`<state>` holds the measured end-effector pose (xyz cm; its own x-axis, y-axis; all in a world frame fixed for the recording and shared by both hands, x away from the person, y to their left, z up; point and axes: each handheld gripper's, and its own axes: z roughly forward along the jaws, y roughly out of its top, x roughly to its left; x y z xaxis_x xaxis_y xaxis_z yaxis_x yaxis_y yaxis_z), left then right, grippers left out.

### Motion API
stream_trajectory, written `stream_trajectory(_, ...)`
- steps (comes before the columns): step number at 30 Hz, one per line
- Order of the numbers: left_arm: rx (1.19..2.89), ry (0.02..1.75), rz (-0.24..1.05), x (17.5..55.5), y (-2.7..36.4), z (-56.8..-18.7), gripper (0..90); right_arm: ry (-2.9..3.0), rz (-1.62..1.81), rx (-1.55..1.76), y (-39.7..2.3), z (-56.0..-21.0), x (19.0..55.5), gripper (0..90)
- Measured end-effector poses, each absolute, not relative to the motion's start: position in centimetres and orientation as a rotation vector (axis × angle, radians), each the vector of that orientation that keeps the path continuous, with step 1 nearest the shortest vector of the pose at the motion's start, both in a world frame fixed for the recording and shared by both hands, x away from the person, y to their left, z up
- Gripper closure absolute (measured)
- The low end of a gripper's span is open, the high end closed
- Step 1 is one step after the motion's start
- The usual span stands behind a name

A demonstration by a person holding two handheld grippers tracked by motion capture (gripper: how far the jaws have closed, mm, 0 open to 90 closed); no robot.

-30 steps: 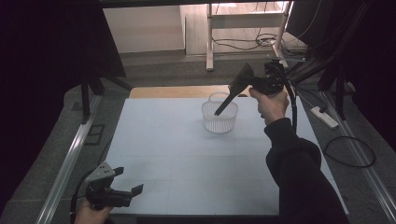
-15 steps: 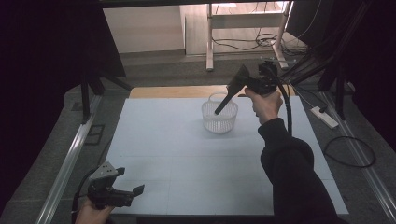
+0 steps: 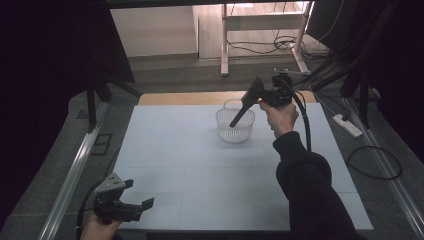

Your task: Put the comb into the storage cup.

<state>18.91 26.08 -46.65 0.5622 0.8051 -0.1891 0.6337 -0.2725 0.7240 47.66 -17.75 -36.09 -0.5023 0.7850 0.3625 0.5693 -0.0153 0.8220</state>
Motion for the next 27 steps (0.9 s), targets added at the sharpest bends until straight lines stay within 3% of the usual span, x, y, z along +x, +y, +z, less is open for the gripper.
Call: stream_trajectory(27,1.993,1.158,0.266,18.9,26.2,-46.7,0.8,2.082,1.505,1.476,-16.8,-40.7,47.8,84.4)
